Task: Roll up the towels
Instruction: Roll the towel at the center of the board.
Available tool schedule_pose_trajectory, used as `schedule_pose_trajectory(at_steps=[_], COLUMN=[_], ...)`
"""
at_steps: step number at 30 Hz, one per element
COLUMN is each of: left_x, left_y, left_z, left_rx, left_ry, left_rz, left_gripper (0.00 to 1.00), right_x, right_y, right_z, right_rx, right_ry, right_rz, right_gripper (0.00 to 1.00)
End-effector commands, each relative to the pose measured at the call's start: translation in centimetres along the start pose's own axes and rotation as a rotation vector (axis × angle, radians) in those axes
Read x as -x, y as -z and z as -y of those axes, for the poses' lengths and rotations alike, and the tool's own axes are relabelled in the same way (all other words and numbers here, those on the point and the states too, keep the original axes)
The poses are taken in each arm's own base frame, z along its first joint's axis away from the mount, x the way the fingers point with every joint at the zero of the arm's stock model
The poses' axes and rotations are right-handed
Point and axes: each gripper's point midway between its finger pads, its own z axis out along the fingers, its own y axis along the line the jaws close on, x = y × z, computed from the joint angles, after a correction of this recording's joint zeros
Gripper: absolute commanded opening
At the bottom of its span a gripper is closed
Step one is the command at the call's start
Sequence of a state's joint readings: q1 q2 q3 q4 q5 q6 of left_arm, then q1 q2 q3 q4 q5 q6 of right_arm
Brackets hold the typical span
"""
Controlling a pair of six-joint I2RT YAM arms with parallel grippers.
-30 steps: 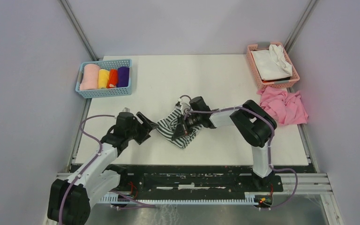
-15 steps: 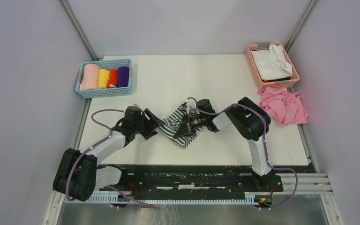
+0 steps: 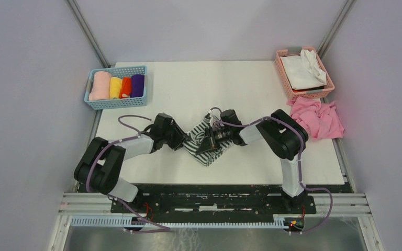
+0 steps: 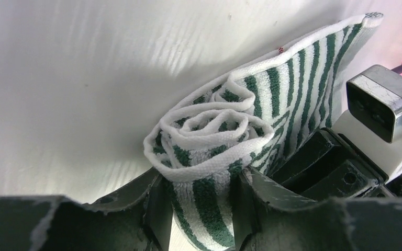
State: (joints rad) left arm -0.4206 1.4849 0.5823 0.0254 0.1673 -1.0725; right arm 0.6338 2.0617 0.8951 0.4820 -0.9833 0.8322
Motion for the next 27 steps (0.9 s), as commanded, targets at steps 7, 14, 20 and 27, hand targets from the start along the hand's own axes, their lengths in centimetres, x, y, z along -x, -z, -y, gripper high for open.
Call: schedule_pose_trajectory(at_steps=[7,14,20,27], left_x=[1.6,3.4,2.3,2.6], left_y=[1.5,3.1,1.4,0.1], left_z=[-1.5,0.4,2.3,-0.4], left_rx=[0.085,0.045,0.028,0.201], left_ry=[0.016,-0.024,-0.055,-0.09], left_rz=[0.098,0.12,0.064,0.063], left_gripper=[0.66,0.74,0.77,0.67], right_x=[-2.5,-2.8,-2.9,-3.2], right_y=[0.2,0.7,0.7,0.8], right_z=[3.7,4.1,4.2,3.9], right_rx=[-0.1,-0.148,-0.16,-0.167], right_ry=[-0.079,-0.031,-0.022,-0.004], right_rz=[0.007,-0.017,-0.024,-0.034], right_gripper=[0.01,0.01,0.01,0.01])
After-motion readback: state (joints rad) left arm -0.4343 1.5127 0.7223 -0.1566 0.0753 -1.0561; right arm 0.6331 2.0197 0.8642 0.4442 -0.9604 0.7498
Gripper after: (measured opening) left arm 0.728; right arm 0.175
